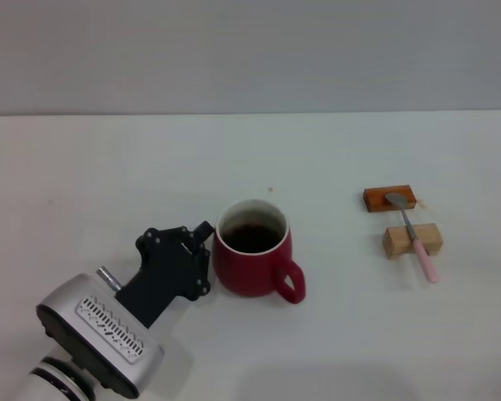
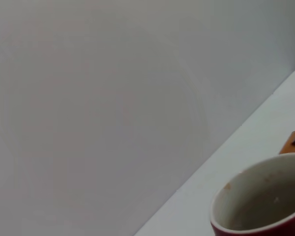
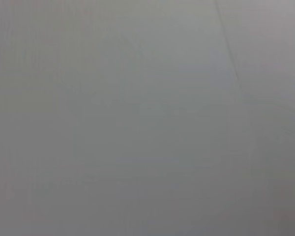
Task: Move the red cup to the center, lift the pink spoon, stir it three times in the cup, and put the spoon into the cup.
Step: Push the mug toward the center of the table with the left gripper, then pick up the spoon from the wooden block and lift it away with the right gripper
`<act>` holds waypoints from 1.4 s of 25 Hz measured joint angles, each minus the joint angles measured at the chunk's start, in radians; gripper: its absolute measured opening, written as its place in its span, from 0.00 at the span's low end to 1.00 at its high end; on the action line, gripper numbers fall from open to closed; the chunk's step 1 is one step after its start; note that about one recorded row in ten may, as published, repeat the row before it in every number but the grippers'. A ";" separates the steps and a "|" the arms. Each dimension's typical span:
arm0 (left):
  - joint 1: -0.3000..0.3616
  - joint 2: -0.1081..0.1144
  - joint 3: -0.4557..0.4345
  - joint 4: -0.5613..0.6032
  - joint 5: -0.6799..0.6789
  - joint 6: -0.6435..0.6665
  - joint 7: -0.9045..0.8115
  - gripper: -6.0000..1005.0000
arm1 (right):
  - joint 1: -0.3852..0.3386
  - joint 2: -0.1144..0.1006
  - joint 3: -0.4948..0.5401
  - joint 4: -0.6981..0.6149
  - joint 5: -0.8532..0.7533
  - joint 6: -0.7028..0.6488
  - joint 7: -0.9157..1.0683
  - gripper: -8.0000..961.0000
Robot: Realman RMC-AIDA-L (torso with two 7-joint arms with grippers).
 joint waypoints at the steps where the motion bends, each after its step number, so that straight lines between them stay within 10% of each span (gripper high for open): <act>1: 0.000 0.000 0.004 -0.005 0.000 0.000 0.000 0.08 | 0.000 0.000 0.000 0.000 0.000 0.000 0.000 0.79; 12: 0.005 0.000 -0.041 -0.002 -0.005 0.006 0.000 0.09 | -0.001 0.005 -0.002 -0.001 0.000 0.003 0.000 0.79; 21: 0.017 0.011 -0.653 0.049 -0.032 0.064 -0.351 0.09 | -0.049 0.017 -0.073 0.027 -0.001 0.001 -0.001 0.79; 35: -0.042 0.039 -0.859 0.165 -0.025 0.082 -0.539 0.14 | -0.246 0.019 -0.401 0.342 0.172 0.008 -0.254 0.79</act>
